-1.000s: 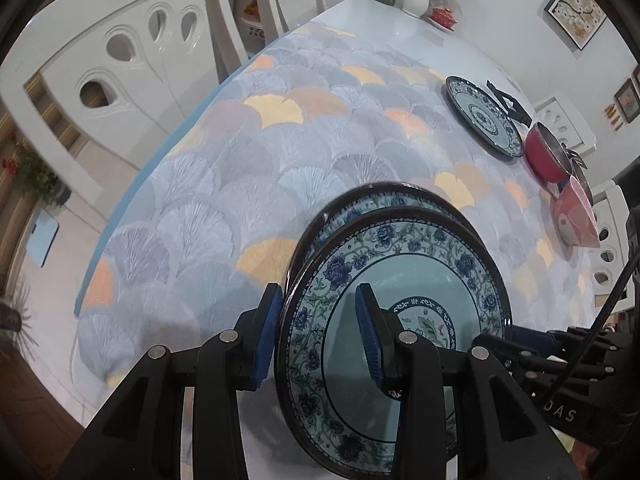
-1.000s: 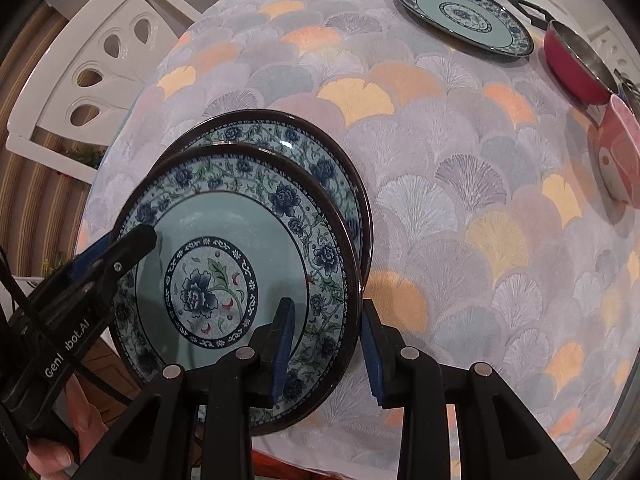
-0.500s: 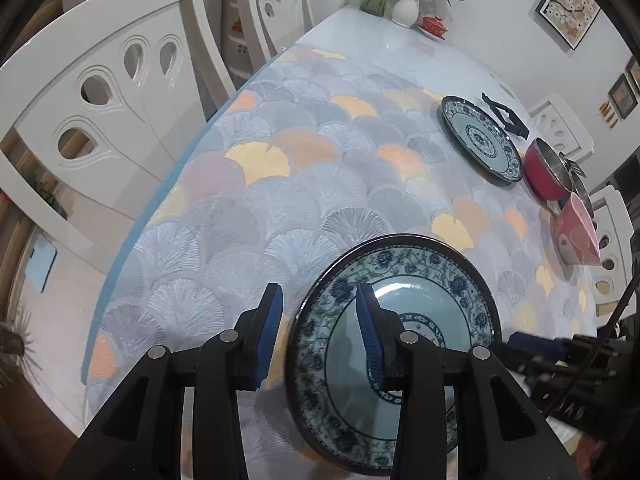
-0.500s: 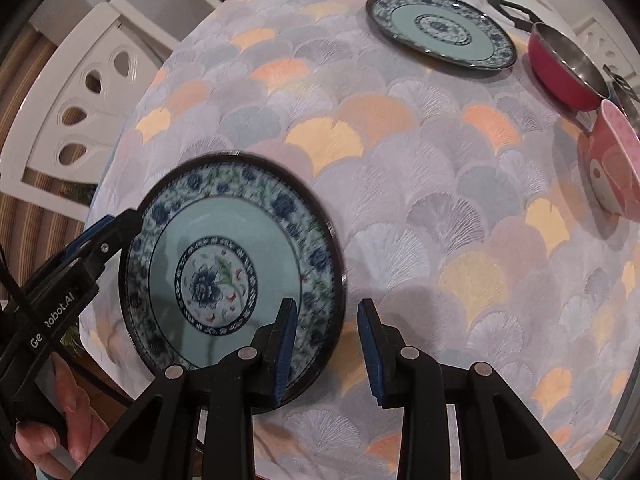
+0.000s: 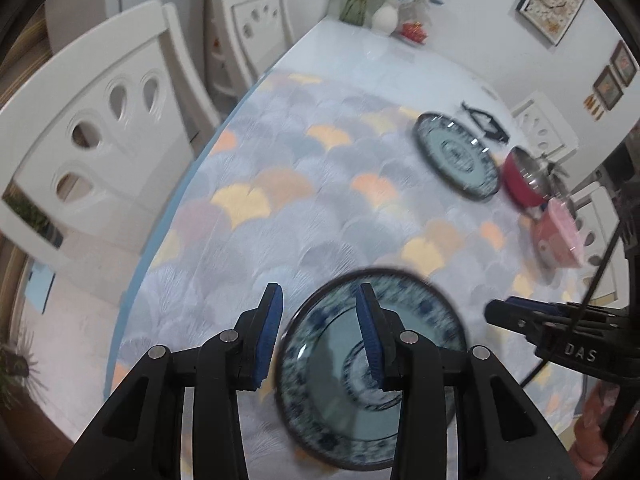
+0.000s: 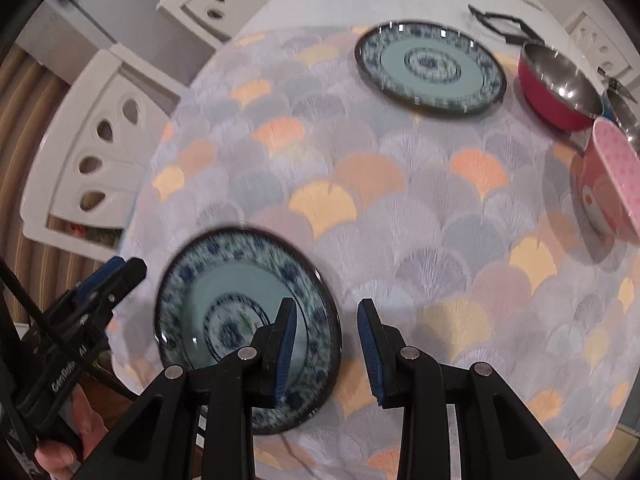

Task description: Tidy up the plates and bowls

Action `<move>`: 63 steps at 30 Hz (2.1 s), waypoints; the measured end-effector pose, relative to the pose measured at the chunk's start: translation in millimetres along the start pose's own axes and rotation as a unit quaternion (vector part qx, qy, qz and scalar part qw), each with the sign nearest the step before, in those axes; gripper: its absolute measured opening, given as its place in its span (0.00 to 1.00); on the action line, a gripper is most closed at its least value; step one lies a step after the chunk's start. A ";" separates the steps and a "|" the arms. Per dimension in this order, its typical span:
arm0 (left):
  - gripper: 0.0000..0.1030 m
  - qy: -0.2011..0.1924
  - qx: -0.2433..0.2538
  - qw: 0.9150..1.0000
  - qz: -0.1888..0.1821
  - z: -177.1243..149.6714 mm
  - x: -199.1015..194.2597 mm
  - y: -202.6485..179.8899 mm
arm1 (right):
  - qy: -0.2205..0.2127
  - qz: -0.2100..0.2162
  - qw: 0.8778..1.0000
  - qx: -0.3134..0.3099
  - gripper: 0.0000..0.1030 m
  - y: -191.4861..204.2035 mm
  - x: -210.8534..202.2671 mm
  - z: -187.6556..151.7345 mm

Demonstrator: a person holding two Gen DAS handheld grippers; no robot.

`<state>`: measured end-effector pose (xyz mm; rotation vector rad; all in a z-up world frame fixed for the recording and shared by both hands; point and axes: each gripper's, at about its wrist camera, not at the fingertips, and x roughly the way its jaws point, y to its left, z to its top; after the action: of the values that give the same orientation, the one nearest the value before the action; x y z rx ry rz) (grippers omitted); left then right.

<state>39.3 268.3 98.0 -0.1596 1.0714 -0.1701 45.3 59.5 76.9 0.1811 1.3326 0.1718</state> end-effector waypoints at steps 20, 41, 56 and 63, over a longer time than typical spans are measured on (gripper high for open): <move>0.68 -0.011 0.111 0.990 -0.088 137.6 65.8 -85.9 | -0.122 0.006 0.980 0.158 0.49 -84.6 -34.0 79.0; 0.56 0.080 0.139 0.979 -0.125 194.4 217.8 -125.8 | -0.099 -0.076 0.979 0.161 0.49 -140.0 52.7 145.0; 0.34 0.063 0.154 0.978 -0.128 204.2 238.6 -137.8 | -0.117 -0.092 0.977 0.151 0.39 -151.7 73.4 161.5; 0.28 0.060 0.172 0.977 -0.111 195.2 232.6 -144.3 | -0.116 -0.082 0.980 0.139 0.34 -150.5 70.5 159.5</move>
<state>311.4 86.7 21.0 0.0449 1.1270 -0.5677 219.7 -76.1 11.8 0.3168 1.1292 -0.1732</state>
